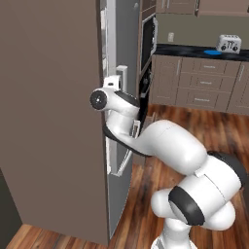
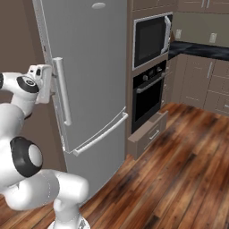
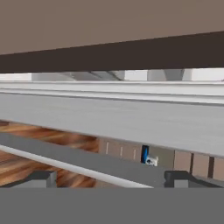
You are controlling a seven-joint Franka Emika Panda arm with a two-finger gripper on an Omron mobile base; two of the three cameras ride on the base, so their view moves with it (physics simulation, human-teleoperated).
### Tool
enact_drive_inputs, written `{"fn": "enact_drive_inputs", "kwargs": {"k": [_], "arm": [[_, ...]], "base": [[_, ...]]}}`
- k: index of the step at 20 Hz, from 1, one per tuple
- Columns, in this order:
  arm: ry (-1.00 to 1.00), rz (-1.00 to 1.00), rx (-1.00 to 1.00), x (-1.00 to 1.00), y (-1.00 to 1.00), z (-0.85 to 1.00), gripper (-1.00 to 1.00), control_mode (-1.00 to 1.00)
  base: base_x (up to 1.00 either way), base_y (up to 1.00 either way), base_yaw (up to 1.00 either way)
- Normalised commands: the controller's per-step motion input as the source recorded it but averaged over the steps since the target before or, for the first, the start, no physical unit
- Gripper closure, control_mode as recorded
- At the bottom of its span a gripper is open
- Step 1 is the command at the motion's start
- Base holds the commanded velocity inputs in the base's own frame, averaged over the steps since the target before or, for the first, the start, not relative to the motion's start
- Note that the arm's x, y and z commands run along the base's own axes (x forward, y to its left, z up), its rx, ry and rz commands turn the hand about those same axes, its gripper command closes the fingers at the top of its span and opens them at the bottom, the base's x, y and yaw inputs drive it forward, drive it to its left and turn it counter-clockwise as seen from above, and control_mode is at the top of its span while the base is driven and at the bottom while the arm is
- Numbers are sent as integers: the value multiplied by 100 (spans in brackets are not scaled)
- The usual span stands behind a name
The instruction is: Move the hot dog bun to the plate on the dining table and place the condiment next to that plate. Then navigate to the fridge and take the sausage and place it on the plate as well.
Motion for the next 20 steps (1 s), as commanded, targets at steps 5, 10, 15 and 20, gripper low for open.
{"fn": "enact_drive_inputs", "kwargs": {"k": [5, 10, 15, 20], "arm": [[1, 0, 0, 0, -71, 0, -100, -100], [0, 0, 4, -6, -98, 0, -100, -100], [0, 0, 7, -14, -100, 0, -100, -100], [0, 0, 10, -16, -100, 0, -100, -100]], "base": [[0, 0, 0], [0, 0, 0], [0, 0, 0], [0, 0, 0]]}}
